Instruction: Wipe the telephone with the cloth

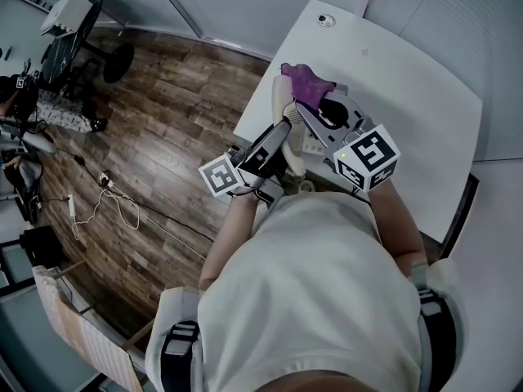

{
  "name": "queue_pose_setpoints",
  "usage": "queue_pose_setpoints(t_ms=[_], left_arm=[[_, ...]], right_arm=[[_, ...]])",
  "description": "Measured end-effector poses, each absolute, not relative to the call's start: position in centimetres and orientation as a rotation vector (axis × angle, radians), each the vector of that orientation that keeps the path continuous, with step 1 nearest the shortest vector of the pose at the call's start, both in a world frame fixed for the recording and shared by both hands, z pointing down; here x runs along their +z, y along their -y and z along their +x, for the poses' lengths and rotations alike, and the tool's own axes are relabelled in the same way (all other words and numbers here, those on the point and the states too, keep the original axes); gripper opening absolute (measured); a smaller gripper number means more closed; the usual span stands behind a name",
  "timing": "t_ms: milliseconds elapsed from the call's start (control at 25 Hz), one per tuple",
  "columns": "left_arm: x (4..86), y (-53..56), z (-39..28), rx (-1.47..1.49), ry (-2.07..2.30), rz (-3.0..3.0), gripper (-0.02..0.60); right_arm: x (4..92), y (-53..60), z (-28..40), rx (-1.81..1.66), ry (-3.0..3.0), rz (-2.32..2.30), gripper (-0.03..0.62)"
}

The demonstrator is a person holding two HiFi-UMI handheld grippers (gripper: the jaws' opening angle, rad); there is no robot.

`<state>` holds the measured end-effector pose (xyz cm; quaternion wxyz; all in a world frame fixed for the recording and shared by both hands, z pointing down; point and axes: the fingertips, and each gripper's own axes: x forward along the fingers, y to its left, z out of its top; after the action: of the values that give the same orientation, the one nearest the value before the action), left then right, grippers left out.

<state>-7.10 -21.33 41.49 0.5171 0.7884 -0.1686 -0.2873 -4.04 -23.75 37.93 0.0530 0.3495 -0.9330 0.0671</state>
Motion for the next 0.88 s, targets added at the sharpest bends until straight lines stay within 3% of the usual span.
queue_pose_setpoints(t_ms=[880], left_arm=[[41.7,21.4,-7.4,-0.728,0.406,1.863,0.224]], right_arm=[[40.8,20.8,-5.7,0.217,2.835,0.860,0.069]])
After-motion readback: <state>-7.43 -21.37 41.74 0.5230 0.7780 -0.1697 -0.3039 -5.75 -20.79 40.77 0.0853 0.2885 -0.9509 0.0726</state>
